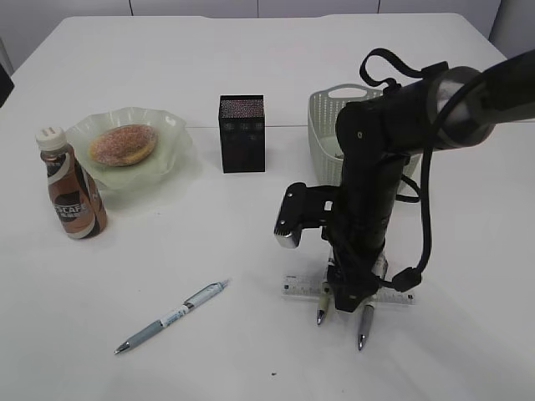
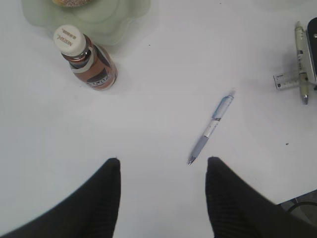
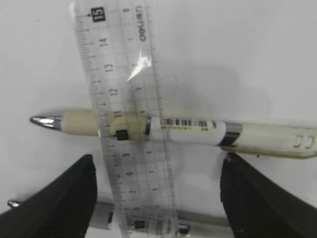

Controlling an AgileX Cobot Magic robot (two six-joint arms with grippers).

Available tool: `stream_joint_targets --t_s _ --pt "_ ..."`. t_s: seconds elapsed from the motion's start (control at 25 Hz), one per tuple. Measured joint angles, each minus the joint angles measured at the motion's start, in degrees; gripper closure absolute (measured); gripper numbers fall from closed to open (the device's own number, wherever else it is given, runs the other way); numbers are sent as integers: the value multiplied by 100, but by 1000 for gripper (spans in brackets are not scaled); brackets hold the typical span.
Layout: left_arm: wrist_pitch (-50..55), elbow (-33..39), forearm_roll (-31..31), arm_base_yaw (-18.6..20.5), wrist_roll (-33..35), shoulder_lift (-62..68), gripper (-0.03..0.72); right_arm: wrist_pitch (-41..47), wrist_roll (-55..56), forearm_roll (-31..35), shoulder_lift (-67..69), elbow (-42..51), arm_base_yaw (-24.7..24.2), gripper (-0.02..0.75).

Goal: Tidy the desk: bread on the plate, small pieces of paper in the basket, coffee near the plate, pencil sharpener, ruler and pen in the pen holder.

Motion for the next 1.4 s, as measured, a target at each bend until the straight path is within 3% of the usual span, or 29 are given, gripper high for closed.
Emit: stream_joint_targets --t_s 1.16,1.28,1.4 --pt "0 0 63 0 0 0 317 -44 106 -3 0 0 0 170" --pt "0 0 63 0 0 0 317 -44 106 -38 0 0 0 200" --pt "0 0 63 0 0 0 317 -44 115 -122 0 0 0 286"
